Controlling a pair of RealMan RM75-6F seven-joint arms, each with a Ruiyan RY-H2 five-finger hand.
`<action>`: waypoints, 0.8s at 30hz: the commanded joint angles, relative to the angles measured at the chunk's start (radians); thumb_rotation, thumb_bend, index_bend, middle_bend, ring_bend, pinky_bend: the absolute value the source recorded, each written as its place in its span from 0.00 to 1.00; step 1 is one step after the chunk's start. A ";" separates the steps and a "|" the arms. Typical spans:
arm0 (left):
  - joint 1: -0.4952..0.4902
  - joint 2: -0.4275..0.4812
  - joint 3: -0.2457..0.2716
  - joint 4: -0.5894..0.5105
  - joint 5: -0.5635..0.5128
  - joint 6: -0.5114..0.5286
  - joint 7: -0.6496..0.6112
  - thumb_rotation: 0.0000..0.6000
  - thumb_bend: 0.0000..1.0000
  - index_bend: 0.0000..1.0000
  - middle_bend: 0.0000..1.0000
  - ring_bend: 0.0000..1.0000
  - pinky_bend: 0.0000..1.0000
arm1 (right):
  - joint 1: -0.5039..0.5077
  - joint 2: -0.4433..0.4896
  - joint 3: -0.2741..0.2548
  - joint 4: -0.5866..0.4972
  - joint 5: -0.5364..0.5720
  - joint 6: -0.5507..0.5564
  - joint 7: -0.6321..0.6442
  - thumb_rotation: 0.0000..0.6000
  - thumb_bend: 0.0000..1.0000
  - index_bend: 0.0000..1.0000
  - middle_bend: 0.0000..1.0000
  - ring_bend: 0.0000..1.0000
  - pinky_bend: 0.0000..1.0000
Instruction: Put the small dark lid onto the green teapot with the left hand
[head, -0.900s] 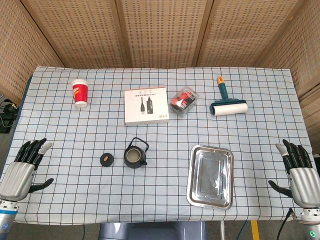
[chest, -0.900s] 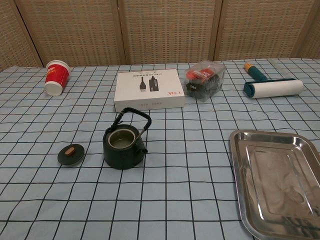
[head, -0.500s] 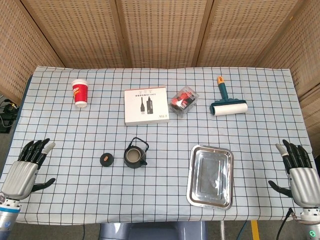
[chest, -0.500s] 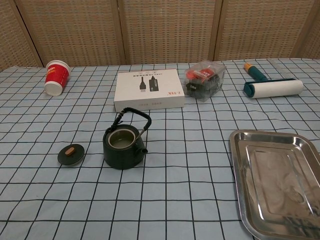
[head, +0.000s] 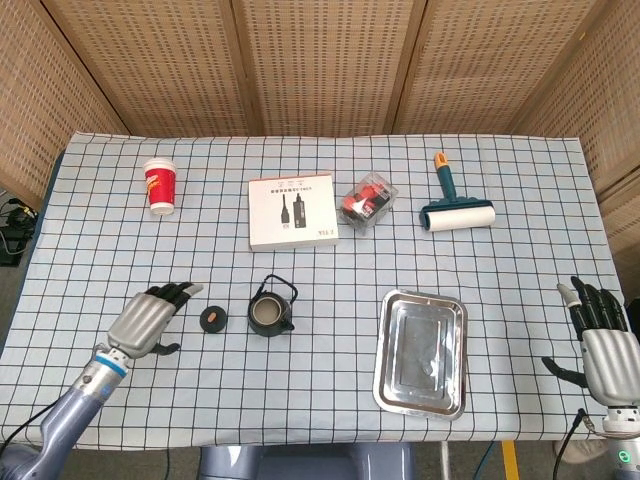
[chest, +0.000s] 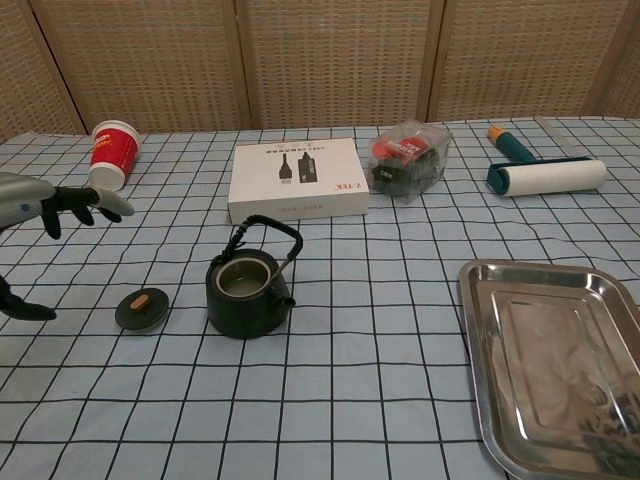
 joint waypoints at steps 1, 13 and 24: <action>-0.080 -0.074 -0.023 0.054 -0.081 -0.085 0.109 1.00 0.00 0.16 0.17 0.21 0.32 | 0.003 -0.004 0.001 0.005 0.007 -0.007 -0.003 1.00 0.00 0.00 0.00 0.00 0.00; -0.170 -0.182 0.011 0.166 -0.172 -0.133 0.297 1.00 0.00 0.23 0.23 0.26 0.35 | 0.009 -0.010 0.008 0.018 0.035 -0.027 0.000 1.00 0.00 0.00 0.00 0.00 0.00; -0.183 -0.237 0.045 0.217 -0.163 -0.068 0.338 1.00 0.01 0.32 0.30 0.33 0.41 | 0.010 -0.007 0.011 0.023 0.042 -0.029 0.011 1.00 0.00 0.00 0.00 0.00 0.00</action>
